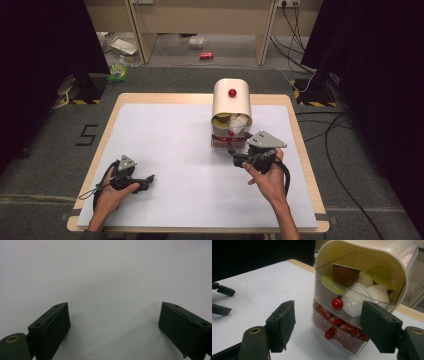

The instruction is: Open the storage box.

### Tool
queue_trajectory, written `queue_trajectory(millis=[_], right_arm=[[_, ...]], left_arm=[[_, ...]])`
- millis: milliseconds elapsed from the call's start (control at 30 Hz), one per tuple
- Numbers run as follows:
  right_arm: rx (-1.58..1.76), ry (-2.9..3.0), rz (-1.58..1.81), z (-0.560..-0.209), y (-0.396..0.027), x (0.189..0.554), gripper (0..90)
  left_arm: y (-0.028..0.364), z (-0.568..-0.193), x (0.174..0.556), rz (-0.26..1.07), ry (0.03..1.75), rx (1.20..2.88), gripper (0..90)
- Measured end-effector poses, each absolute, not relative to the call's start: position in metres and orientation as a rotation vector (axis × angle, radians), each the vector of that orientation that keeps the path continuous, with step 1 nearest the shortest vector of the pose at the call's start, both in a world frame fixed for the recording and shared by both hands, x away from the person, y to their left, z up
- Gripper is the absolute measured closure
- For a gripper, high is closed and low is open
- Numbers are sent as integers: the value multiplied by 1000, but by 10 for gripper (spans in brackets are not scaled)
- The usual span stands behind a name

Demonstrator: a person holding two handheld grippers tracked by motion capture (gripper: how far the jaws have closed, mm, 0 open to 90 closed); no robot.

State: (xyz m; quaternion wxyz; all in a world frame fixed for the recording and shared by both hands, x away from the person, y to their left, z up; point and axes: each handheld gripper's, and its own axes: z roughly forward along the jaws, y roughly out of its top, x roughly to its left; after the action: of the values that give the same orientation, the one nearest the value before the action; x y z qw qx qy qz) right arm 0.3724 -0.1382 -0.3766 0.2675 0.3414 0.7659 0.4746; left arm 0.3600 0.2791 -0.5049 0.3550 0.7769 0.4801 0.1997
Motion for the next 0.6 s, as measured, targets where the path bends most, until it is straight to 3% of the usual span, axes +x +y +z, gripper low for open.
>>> queue_trajectory(millis=[600], right_arm=[[882, 2042, 1293, -368, -127, 393, 288]], left_arm=[[279, -505, 360, 517, 1241, 2008, 93]])
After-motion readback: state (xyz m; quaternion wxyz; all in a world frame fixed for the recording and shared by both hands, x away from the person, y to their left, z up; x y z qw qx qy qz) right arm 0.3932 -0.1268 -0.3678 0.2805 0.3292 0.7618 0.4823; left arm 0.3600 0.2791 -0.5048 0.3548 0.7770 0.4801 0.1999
